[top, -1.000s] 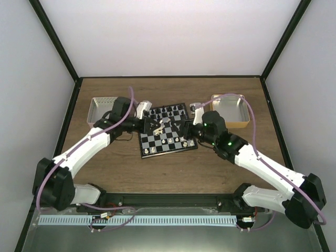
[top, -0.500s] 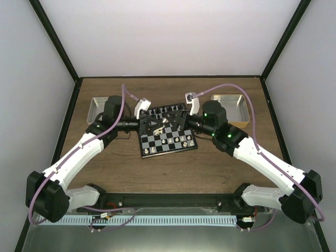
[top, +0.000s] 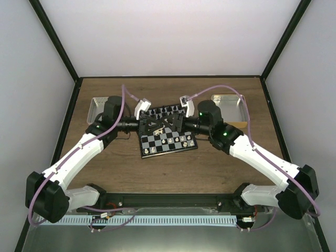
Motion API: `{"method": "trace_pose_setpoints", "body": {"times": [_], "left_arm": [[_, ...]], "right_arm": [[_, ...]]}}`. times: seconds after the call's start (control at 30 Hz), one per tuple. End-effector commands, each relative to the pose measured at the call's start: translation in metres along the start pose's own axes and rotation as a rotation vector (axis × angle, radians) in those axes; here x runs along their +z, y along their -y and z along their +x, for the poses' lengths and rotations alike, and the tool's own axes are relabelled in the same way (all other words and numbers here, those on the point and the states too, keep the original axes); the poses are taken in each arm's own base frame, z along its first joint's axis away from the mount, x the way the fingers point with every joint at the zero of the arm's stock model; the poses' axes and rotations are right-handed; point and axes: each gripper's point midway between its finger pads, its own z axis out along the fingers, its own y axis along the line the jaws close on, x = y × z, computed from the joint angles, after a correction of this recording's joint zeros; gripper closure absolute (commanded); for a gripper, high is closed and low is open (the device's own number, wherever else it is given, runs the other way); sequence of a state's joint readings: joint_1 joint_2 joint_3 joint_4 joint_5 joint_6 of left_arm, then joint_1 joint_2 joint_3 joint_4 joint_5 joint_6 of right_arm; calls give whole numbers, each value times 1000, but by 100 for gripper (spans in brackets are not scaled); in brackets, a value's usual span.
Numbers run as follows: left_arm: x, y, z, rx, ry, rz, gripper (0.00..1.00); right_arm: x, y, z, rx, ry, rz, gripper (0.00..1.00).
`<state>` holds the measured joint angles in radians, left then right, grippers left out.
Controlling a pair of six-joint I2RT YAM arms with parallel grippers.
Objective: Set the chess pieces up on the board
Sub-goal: Place the chess piece on the chessboard.
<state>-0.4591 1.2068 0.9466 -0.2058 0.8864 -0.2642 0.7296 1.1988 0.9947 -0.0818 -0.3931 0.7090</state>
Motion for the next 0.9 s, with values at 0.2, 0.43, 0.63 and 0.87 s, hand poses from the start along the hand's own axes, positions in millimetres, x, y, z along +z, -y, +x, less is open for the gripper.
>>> {"method": "trace_pose_setpoints", "body": {"times": [0.2, 0.43, 0.63, 0.87], "left_arm": [[0, 5, 2, 42, -4, 26, 85], [-1, 0, 1, 52, -5, -11, 69], [-18, -45, -2, 76, 0, -332, 35], [-79, -84, -27, 124, 167, -774, 30]], "right_arm": [[5, -3, 0, 10, -20, -23, 72], [2, -4, -6, -23, 39, -31, 95], [5, 28, -12, -88, 103, 136, 99], [22, 69, 9, -154, 80, 386, 99]]}}
